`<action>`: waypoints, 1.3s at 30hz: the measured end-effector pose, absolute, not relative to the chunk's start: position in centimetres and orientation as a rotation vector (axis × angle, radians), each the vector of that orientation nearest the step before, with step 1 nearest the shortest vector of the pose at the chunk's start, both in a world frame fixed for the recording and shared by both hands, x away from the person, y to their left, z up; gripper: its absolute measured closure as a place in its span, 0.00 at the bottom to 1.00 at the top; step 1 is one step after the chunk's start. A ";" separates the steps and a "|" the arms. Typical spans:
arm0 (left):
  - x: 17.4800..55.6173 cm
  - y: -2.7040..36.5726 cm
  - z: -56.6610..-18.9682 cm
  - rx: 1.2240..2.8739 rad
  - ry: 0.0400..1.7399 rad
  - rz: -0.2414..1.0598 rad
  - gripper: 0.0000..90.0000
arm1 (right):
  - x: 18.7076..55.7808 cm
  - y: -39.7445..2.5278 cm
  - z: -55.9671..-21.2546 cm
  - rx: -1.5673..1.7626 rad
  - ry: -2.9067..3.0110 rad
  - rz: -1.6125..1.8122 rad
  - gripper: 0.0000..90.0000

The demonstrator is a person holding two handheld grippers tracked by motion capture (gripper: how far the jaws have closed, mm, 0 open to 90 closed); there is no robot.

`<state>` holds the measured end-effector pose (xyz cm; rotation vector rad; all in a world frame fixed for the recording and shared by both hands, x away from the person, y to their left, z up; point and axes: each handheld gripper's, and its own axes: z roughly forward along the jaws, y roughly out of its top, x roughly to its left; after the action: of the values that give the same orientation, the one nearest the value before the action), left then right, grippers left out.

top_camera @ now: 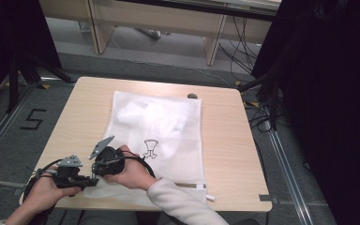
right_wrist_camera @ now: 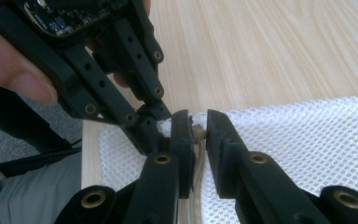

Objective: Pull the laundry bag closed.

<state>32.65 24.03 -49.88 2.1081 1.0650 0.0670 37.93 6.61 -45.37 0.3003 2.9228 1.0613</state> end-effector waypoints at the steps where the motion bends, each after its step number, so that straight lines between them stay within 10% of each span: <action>1: 32.7 24.1 -49.8 2.109 1.066 0.069 0.95 | 37.9 6.4 -45.5 0.299 2.929 1.047 0.91; 39: 32.4 24.3 -49.0 2.022 1.058 0.060 0.95 | 37.5 4.1 -47.2 0.359 3.004 0.852 0.92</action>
<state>32.41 24.32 -48.97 2.0219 1.0584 0.0602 37.45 4.14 -47.20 0.3595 3.0043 0.8517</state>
